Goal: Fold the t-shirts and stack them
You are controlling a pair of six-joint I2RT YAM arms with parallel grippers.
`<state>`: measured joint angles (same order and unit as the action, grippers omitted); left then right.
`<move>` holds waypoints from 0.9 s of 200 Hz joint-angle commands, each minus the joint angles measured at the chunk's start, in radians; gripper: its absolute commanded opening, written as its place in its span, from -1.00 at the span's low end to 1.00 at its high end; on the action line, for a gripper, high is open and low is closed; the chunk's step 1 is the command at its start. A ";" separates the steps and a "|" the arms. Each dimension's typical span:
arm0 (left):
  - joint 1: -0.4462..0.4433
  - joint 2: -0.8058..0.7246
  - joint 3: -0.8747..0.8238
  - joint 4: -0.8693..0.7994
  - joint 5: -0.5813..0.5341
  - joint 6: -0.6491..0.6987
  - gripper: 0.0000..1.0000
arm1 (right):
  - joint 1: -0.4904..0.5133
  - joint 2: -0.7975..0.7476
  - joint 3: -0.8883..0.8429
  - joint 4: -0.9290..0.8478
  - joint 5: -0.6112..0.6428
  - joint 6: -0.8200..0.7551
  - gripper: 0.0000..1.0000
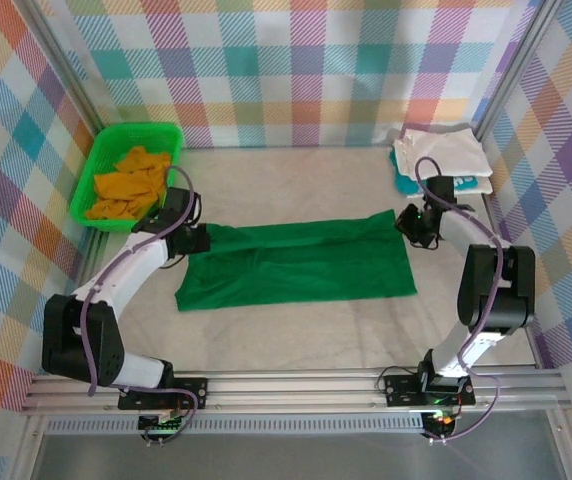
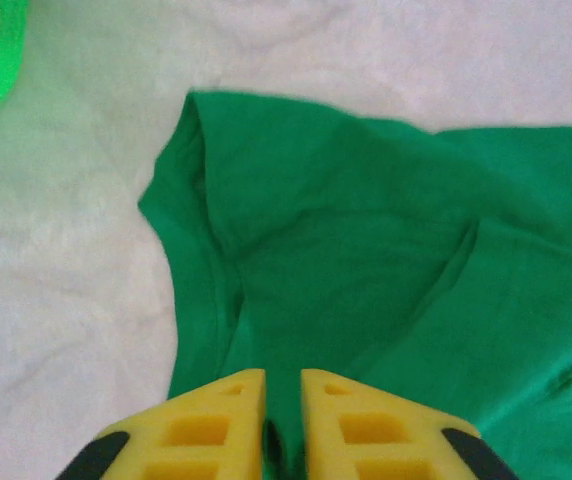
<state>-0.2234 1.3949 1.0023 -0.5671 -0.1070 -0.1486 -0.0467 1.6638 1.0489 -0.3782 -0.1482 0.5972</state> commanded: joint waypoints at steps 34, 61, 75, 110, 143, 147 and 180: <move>-0.017 -0.095 -0.065 -0.044 0.016 -0.035 0.06 | -0.007 -0.157 -0.112 -0.024 0.022 0.010 -0.30; -0.017 -0.010 0.027 0.010 0.091 0.012 0.12 | 0.036 -0.081 0.019 -0.042 -0.047 -0.051 -0.36; -0.019 0.074 0.101 0.015 0.129 0.028 0.12 | 0.085 -0.032 0.087 -0.059 -0.014 -0.074 -0.41; -0.045 0.254 0.217 0.042 0.190 0.064 0.19 | 0.137 0.143 0.249 -0.103 -0.027 -0.101 -0.43; -0.088 0.393 0.275 0.035 0.185 0.082 0.22 | 0.149 0.246 0.301 -0.107 -0.030 -0.111 -0.43; -0.088 0.405 0.274 0.037 0.188 0.077 0.22 | 0.149 0.251 0.299 -0.107 -0.028 -0.111 -0.44; -0.106 0.423 0.215 0.080 0.203 0.056 0.13 | 0.148 0.252 0.217 -0.076 -0.031 -0.111 -0.47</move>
<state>-0.3168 1.8233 1.2491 -0.5121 0.0746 -0.0887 0.1043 1.9244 1.3136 -0.4503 -0.1688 0.5076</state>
